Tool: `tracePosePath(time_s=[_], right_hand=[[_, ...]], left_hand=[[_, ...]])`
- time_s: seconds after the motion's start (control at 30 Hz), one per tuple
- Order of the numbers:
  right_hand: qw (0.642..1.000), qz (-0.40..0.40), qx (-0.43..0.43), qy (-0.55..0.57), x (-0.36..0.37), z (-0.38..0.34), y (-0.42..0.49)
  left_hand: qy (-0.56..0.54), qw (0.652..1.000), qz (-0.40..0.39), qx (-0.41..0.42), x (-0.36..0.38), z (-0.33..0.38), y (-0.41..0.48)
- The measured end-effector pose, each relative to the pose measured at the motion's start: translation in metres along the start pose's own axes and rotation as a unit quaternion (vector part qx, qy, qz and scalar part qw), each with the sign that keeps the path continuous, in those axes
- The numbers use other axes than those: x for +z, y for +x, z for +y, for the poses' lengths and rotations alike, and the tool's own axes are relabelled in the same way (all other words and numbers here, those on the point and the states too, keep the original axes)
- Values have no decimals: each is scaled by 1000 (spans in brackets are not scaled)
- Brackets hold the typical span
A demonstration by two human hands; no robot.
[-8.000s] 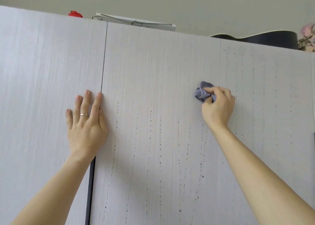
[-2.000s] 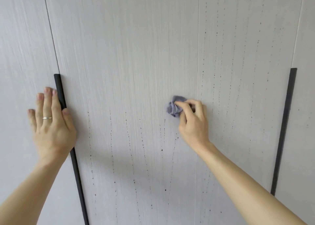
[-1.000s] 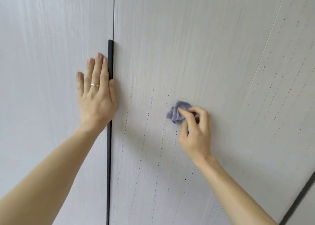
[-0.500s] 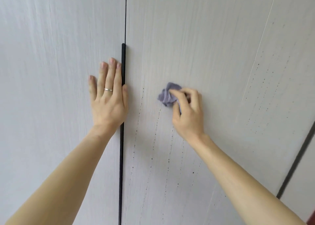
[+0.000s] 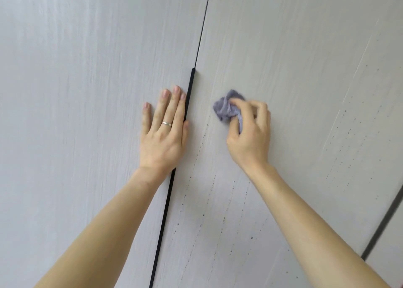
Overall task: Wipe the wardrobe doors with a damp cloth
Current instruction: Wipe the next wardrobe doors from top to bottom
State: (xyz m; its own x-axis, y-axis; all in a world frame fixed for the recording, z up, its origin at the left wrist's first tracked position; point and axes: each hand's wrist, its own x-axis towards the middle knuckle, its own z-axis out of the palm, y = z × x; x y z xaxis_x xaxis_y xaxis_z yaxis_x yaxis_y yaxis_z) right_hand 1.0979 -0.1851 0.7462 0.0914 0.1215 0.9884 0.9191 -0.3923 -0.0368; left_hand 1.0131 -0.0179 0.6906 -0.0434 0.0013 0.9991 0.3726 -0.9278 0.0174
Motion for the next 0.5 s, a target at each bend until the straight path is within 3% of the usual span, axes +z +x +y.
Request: tracePosePath(time_s=[0.1, 0.2, 0.4, 0.5], right_hand=[[994, -53, -92, -2, 11, 3, -73], [987, -104, -126, -8, 11, 3, -105], [1000, -7, -21, 22, 7, -21, 23], [1000, 13, -18, 15, 8, -24, 46]], left_hand=[[10, 1000, 6, 7, 0, 0, -1], [4, 1000, 6, 8, 0, -1, -1], [13, 1000, -7, 11, -1, -1, -3], [16, 1000, -16, 6, -4, 0, -3]])
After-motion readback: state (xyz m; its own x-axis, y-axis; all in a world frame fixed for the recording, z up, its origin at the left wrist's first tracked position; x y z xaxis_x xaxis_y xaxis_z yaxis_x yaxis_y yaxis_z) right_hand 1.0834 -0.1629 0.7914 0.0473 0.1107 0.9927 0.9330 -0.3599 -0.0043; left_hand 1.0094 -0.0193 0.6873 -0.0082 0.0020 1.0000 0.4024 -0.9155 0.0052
